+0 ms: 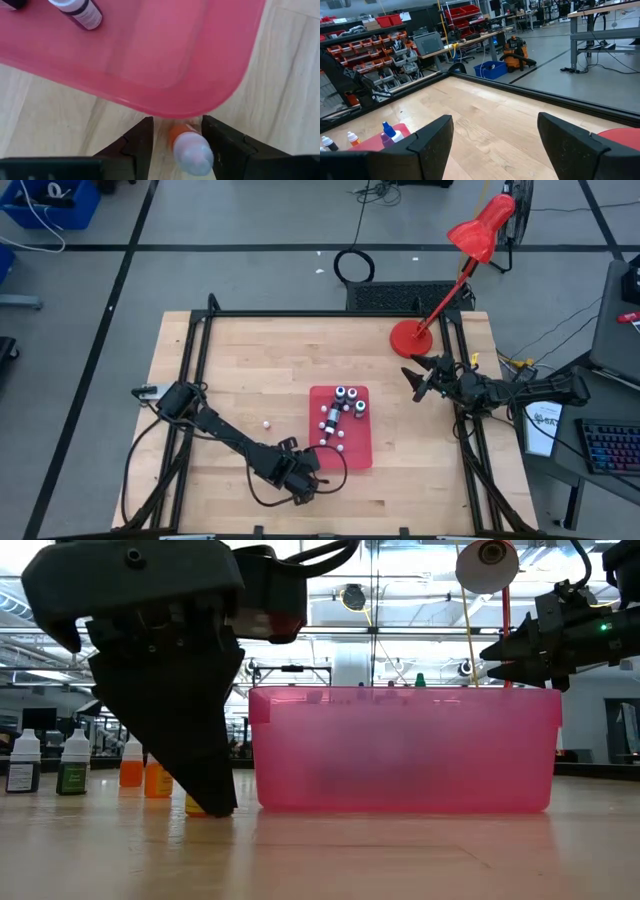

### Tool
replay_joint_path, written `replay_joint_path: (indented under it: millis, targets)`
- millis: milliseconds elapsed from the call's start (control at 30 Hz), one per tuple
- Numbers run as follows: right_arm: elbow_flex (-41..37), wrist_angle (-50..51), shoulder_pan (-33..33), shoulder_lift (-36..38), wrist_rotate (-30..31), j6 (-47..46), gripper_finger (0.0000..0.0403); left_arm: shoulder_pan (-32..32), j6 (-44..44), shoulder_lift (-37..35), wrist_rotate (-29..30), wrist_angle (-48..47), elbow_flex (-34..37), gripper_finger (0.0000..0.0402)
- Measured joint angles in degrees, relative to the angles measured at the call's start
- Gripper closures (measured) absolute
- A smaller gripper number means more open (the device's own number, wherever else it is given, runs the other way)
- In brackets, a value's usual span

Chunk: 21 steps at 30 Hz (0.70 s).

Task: Pick & Place food coloring
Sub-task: Put the small yellow food coloring bottle into the red bin

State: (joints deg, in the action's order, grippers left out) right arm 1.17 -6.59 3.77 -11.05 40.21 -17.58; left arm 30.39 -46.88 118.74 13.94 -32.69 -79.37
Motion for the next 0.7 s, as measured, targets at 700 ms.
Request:
replay_joint_path:
  millis: [700]
  targets:
    - [0.0, 0.0, 0.0, 0.0, 0.0, 0.0, 0.0124, 0.2, 0.1, 0.2, -7.0, -2.3, -2.9, 0.0337]
